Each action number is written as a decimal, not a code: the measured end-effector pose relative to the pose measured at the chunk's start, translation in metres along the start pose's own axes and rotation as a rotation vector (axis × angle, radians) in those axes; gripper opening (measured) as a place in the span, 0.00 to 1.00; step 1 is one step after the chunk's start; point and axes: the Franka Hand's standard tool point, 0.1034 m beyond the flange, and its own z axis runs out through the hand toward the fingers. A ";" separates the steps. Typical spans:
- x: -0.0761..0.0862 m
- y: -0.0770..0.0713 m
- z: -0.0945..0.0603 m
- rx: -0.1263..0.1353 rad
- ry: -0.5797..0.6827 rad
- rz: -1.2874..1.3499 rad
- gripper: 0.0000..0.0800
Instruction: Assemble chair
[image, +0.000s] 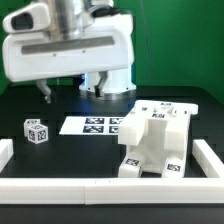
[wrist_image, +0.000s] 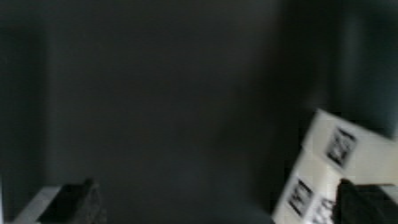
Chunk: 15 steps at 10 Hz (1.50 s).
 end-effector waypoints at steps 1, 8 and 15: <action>0.000 0.000 0.000 -0.001 0.000 -0.001 0.81; -0.069 0.070 0.044 -0.091 0.041 -0.023 0.81; -0.089 0.067 0.067 -0.144 0.044 0.037 0.81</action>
Offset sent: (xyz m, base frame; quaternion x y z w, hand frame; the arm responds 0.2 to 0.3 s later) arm 0.0000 0.0000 0.0000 0.0000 0.0000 0.0000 1.0000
